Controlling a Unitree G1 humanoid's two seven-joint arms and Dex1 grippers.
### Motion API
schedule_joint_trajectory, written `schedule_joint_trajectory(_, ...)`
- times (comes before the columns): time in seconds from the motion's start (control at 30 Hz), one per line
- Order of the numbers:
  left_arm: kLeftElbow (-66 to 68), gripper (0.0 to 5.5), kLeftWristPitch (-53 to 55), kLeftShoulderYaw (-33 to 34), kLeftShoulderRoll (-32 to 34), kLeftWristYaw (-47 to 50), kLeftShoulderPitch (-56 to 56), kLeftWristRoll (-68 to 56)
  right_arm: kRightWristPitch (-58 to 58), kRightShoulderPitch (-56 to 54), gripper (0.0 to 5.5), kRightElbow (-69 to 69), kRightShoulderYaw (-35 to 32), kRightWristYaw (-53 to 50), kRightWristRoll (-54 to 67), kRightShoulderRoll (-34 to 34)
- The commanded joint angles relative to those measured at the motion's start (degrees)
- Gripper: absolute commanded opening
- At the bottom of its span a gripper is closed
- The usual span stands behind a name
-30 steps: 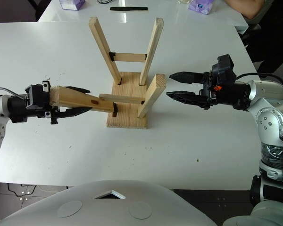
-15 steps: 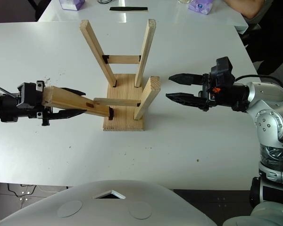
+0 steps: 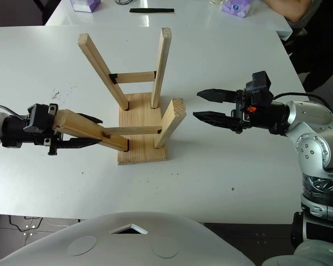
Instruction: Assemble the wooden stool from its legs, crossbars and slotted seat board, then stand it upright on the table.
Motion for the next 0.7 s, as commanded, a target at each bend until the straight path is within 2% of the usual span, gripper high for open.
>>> schedule_joint_trajectory(0.03, 2.0, 2.05, 2.3, -4.3, 0.4, 0.3, 0.4, 5.9, -0.6, 0.2, 2.83, -0.8, 0.7, -0.2, -0.8, 0.2)
schedule_joint_trajectory(0.2, 1.6, 2.05, 3.1, -7.3, -0.3, 1.8, -1.5, 7.1, -0.7, -0.5, 2.83, -0.9, 1.3, -0.2, -0.8, 0.5)
schedule_joint_trajectory(0.33, -0.3, 2.05, 8.1, -8.5, -1.5, 5.3, -3.0, 4.4, -1.2, -1.1, 2.83, -0.7, 1.9, 0.1, -1.1, 0.7)
schedule_joint_trajectory(0.7, 5.6, 2.05, 13.1, -13.5, -4.0, 9.5, -7.3, 8.4, -3.0, -1.6, 2.83, -0.3, 3.5, 1.4, -2.7, 1.0)
